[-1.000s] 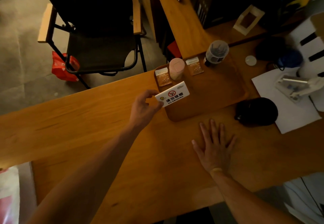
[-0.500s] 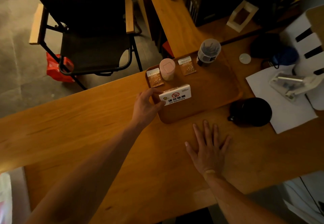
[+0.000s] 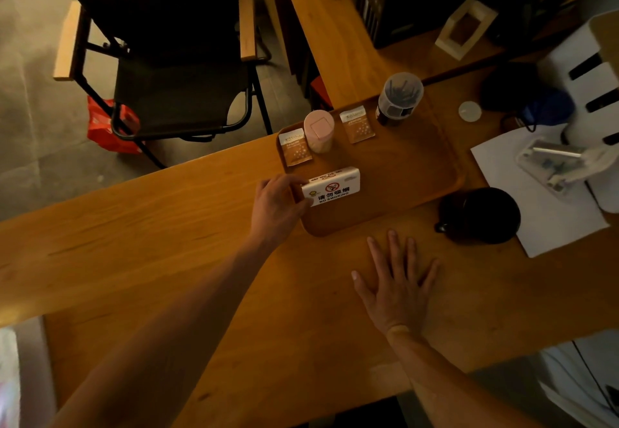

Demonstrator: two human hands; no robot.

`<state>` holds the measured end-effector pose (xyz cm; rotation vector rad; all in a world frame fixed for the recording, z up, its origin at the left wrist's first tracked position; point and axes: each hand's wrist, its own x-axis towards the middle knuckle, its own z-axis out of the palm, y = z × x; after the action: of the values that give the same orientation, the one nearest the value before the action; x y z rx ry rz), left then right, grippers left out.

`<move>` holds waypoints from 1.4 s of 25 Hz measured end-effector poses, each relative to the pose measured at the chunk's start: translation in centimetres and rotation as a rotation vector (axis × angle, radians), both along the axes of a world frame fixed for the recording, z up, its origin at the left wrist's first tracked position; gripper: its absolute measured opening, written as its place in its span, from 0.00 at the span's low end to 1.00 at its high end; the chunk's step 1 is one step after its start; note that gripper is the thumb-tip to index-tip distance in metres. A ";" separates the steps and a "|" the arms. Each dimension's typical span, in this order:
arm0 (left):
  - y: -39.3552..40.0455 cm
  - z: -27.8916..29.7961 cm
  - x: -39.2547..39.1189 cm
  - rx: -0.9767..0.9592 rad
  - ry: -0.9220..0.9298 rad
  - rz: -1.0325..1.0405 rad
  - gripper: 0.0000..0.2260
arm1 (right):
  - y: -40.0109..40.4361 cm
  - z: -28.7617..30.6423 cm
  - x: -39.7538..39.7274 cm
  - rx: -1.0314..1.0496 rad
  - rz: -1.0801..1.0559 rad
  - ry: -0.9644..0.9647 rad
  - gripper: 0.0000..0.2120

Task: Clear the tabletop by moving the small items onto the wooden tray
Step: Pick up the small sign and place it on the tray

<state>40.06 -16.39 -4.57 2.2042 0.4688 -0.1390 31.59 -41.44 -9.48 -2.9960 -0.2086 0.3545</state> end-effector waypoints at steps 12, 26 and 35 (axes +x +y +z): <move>0.3 1.7 0.0 0.246 -0.156 -0.159 0.17 | 0.1 0.2 0.1 0.006 0.000 0.008 0.35; 1.1 2.0 0.1 0.313 -0.153 -0.237 0.11 | 0.2 0.7 0.0 0.011 -0.008 0.022 0.35; 1.0 2.3 -0.6 0.311 -0.127 -0.244 0.11 | 0.2 0.6 0.0 -0.008 -0.002 0.029 0.35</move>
<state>39.45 -15.39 -2.28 2.5530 0.1559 -0.0579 31.61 -41.27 -8.89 -2.9965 -0.2021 0.3995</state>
